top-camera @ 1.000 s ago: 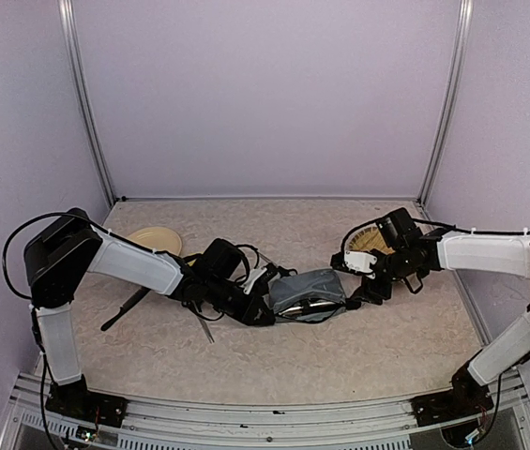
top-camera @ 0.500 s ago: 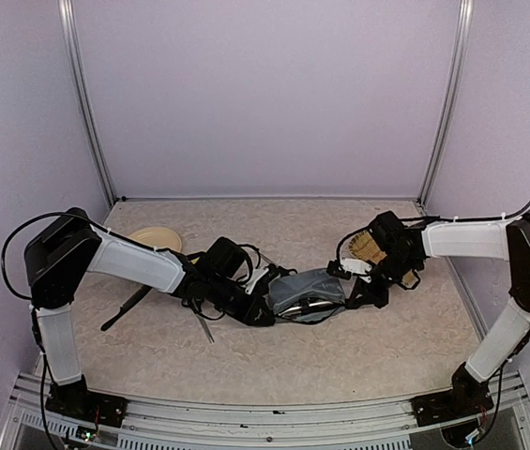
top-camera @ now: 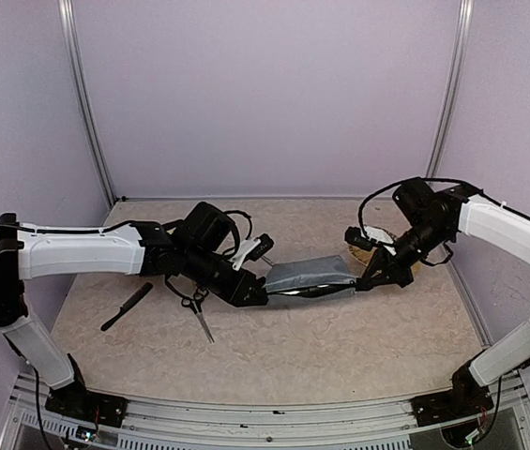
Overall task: Sort the hair-cutting tools
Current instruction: Adjust the kit bag at the center of the board.
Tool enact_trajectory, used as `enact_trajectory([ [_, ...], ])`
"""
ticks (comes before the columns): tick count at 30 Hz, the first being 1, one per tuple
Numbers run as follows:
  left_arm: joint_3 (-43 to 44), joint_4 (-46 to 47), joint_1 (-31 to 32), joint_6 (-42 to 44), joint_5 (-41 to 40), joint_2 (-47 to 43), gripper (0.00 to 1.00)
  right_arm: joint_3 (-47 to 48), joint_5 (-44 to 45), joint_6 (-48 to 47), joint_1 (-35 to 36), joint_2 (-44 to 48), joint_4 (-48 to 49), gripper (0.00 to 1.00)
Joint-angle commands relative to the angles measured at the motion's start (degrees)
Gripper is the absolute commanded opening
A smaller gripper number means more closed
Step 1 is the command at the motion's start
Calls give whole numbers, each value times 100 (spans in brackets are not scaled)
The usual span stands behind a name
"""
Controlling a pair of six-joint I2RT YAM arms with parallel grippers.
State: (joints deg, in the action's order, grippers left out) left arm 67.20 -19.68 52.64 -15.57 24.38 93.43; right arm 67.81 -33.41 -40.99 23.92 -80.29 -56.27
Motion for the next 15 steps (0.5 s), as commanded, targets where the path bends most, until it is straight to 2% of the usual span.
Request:
enact_trajectory([
  [1,38,-822,242,-102,-188,200,0,193,-695,-187,-63,-489,-1131,0],
  [4,201,-1293,352,-206,-725,153,0,514,-1212,-360,-57,-517,-1703,0],
  [6,-23,-1242,221,-358,-960,146,0,423,-798,-208,-149,-336,-1312,0],
  [8,94,-1084,323,-597,-333,63,0,732,-1190,-851,-157,-543,-2093,0],
  [9,309,-1042,585,-694,-411,-85,0,841,-1296,-721,-160,-584,-2235,0],
  [10,536,-1103,775,-690,-579,-171,0,832,-1047,-768,-167,-557,-2216,0],
  [11,746,-1258,830,-613,-715,-180,0,649,-424,-565,-179,-480,-1842,0],
  [12,841,-1424,727,-508,-948,-128,0,364,154,-332,-208,-438,-1252,0],
  [13,831,-1560,492,-406,-1255,4,0,203,363,-346,-236,-515,-937,0],
  [15,734,-1579,-207,-503,-1372,365,0,319,-249,-563,-239,-1009,-1291,0],
])
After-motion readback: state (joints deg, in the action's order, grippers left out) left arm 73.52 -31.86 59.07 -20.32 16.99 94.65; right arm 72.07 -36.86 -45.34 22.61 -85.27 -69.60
